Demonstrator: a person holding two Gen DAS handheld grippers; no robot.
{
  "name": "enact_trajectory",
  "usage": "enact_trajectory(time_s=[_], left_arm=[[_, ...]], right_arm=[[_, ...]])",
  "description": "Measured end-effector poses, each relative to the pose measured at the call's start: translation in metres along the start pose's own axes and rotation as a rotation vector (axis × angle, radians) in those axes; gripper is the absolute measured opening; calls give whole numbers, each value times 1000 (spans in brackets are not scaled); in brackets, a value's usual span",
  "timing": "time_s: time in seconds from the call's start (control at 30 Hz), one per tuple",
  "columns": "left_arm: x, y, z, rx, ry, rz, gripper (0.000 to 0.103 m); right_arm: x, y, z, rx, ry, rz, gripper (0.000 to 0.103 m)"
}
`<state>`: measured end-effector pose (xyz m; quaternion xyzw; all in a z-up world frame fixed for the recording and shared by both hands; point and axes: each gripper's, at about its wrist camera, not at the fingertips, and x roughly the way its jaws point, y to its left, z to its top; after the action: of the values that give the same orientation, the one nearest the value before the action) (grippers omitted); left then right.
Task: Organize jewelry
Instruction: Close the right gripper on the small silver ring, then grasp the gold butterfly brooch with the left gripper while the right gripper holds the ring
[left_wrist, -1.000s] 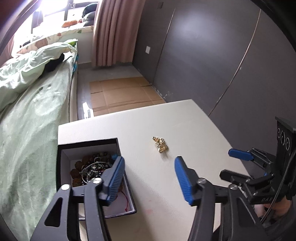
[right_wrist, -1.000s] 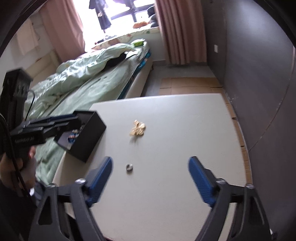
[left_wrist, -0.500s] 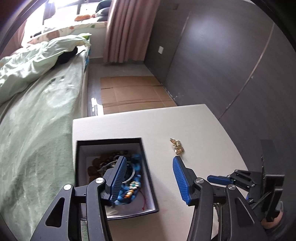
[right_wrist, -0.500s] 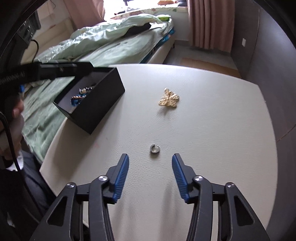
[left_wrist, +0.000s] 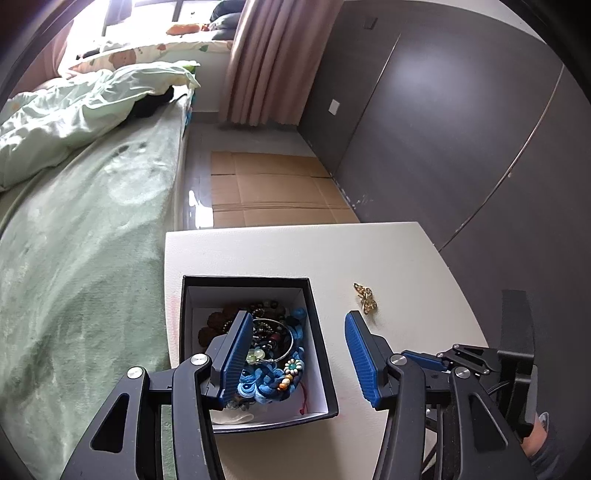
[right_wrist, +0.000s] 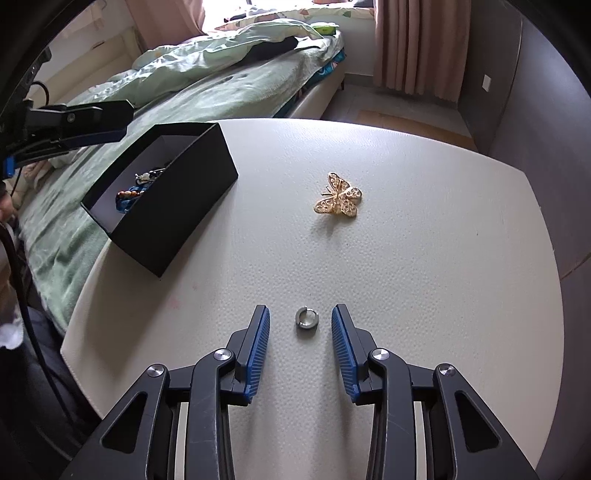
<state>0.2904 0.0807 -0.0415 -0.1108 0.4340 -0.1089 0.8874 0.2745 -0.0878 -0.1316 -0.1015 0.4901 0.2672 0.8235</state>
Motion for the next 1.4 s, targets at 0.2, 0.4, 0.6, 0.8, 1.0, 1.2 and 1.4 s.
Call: enact_trajectory(time_s=[0.2,0.4,0.6,0.8,1.0,1.2,1.4], left_arm=[[1,-3,-1,12,4,10,53],[5,-14,-1,48,16,-13,54],[24,-41,2,141,57,15,54],[31,-64,13,176,81,15,58],[50,-82,22,190,118,9,72],[69,-95,33,181,150,-6,72],[92,-105,35,190,193,4,72]], right_arm=[[0,1,1,-18,4,-40,15],[-12,-6,2,13,-22,-45,14],[-39,-27,4,116,-101,-38,14],[-65,-69,-4,267,-172,-18,14],[-83,-99,-13,348,-216,12,14],[-94,-114,-20,395,-249,38,14],[-93,-123,-18,426,-251,50,14]])
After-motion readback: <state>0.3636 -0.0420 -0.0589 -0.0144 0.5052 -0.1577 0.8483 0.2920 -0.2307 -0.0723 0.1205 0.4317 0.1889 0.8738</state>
